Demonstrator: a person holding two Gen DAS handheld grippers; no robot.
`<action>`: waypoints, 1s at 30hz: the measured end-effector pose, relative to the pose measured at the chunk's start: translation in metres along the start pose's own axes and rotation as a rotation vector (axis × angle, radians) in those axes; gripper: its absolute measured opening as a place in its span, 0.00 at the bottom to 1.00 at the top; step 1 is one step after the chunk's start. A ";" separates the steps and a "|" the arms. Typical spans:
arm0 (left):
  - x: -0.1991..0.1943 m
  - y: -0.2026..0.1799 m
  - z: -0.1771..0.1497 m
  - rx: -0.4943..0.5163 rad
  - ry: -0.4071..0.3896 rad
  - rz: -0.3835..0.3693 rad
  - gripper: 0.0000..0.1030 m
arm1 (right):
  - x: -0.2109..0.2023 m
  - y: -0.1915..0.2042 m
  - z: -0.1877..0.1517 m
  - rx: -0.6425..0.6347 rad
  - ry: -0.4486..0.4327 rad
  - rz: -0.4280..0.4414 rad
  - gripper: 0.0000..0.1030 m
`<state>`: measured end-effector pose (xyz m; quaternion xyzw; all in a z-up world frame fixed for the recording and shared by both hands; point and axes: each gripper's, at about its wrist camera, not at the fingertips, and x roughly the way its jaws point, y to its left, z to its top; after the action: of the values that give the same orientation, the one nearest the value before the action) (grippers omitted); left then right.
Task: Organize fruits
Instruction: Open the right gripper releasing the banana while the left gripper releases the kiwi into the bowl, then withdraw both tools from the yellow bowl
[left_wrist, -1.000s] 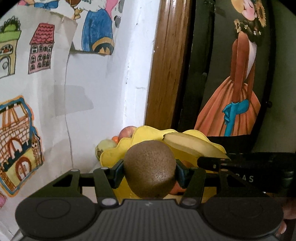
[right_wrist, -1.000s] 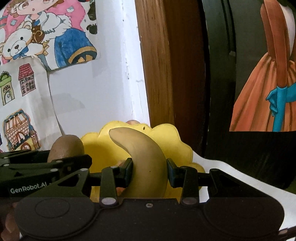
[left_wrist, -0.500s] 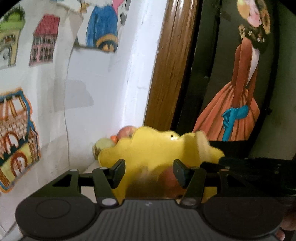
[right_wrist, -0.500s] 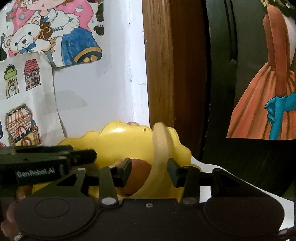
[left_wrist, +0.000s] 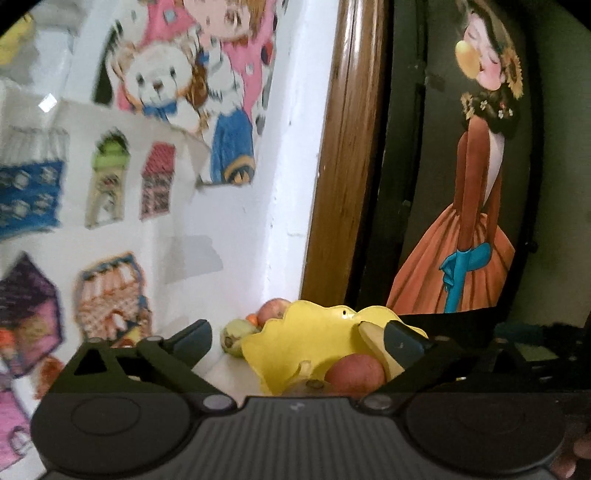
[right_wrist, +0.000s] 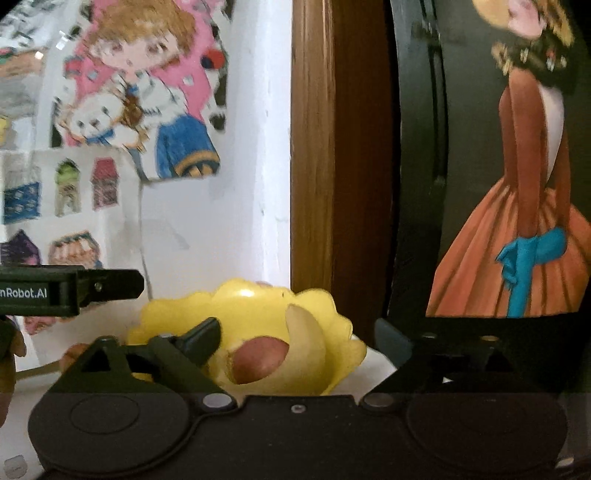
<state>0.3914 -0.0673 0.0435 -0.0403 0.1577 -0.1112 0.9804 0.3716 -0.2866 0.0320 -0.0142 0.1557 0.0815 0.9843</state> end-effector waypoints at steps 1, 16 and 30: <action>-0.008 -0.001 -0.001 0.006 -0.008 0.006 1.00 | -0.010 0.002 0.000 -0.008 -0.016 -0.007 0.96; -0.144 0.000 -0.020 0.025 -0.070 0.006 1.00 | -0.165 0.037 -0.005 -0.012 -0.145 -0.009 0.99; -0.230 0.008 -0.067 0.019 0.004 0.029 1.00 | -0.243 0.075 -0.056 0.007 -0.031 -0.003 0.99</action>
<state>0.1591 -0.0090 0.0483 -0.0283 0.1593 -0.0986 0.9819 0.1144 -0.2533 0.0531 -0.0098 0.1407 0.0797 0.9868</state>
